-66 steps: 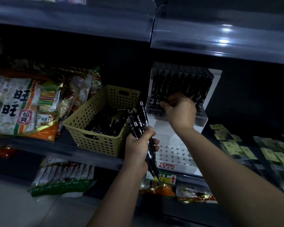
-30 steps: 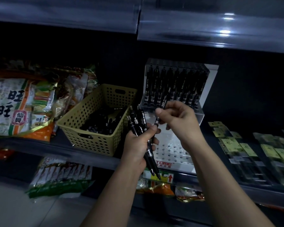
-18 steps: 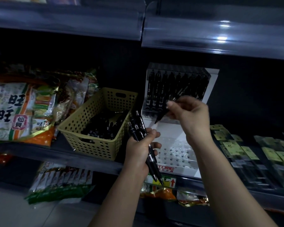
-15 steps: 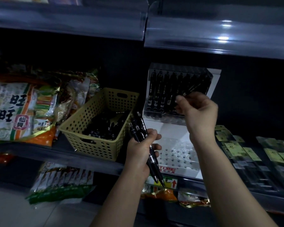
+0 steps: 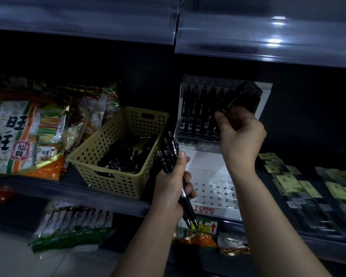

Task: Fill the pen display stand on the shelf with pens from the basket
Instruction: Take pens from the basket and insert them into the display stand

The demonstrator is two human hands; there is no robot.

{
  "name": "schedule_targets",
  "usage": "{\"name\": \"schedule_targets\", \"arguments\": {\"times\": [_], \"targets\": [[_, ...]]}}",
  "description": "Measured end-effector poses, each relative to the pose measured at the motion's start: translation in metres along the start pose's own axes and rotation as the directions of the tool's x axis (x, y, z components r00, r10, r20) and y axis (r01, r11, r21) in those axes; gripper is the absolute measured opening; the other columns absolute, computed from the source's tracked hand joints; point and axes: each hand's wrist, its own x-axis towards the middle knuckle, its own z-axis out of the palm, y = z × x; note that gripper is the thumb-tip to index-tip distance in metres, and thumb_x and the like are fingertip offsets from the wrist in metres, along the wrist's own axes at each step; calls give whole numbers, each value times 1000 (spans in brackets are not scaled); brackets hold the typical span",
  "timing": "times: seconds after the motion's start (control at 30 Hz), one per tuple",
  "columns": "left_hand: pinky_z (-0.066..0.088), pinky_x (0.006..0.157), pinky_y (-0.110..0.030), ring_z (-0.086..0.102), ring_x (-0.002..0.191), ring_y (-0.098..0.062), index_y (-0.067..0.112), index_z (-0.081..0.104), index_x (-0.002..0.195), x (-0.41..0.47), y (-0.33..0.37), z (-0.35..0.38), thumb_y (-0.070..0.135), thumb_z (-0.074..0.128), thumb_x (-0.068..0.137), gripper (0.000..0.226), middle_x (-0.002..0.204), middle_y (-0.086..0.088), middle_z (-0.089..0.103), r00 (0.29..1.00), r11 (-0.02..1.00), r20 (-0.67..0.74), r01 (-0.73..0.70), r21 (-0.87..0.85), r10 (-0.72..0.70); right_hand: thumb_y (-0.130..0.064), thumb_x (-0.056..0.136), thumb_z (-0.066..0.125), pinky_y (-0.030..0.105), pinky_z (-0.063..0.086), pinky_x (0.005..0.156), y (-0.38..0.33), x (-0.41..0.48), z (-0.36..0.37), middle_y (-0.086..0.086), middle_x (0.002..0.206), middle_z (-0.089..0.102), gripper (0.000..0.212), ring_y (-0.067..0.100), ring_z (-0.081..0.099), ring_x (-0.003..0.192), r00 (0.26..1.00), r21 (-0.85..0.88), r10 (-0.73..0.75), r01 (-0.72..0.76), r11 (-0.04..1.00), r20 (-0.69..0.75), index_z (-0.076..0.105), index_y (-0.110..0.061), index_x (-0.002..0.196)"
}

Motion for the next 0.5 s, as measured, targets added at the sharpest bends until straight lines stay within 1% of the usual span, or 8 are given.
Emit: {"name": "schedule_targets", "arguments": {"times": [0.07,0.13,0.23,0.3,0.33,0.4,0.47,0.5], "targets": [[36,41,-22,35,39,-9,11,64,105,1,1,-1,45,63,82,41,51,4,43,1000,1000,17,13,10,-13,-27,85,71,9,42,62,3,1,3,-20,70,58,15,-3,56,67,1000,-43,0,1,999,31,70,-15,93],[36,41,-22,35,40,-9,9,61,113,2,2,-1,41,65,84,44,53,5,43,998,999,47,40,6,-41,-28,84,71,9,41,60,6,2,6,-21,69,56,18,-4,54,64,999,-89,-6,10,996,48,71,-15,96],[34,42,-21,36,40,-9,7,57,120,3,3,-2,34,66,86,43,53,5,43,993,996,81,90,-25,-88,-29,84,72,7,36,58,7,3,8,-10,79,66,21,2,54,69,998,-159,-12,22,987,65,71,-16,100],[34,43,-21,36,40,-10,9,58,115,4,4,-2,32,65,87,37,53,4,43,989,992,98,115,-42,-111,-27,83,72,11,37,58,8,4,9,-4,87,71,22,6,57,74,997,-189,-26,41,981,79,71,-15,102],[33,44,-21,36,40,-10,11,59,109,4,5,-2,31,63,88,30,52,4,43,987,991,107,127,-47,-122,-25,83,73,16,40,62,8,5,10,-2,89,72,23,8,59,77,996,-195,-38,54,979,85,70,-13,102],[32,45,-22,35,40,-11,12,59,98,4,7,-3,29,59,88,19,52,3,43,982,986,121,156,-64,-148,-21,81,75,22,44,69,9,5,12,-3,84,69,27,13,62,78,994,-198,-57,75,977,97,67,-9,103],[31,46,-23,34,42,-12,12,57,92,4,8,-3,24,56,87,13,54,2,43,979,982,129,171,-86,-159,-18,79,76,26,46,69,10,5,14,-6,78,63,27,14,62,76,992,-204,-62,83,975,107,64,-7,100],[30,46,-23,33,42,-12,12,56,92,4,9,-3,21,54,86,11,55,1,42,979,981,133,170,-97,-157,-18,79,77,26,46,68,12,5,15,-4,78,64,25,16,62,76,992,-212,-62,85,973,113,64,-7,97]]}}
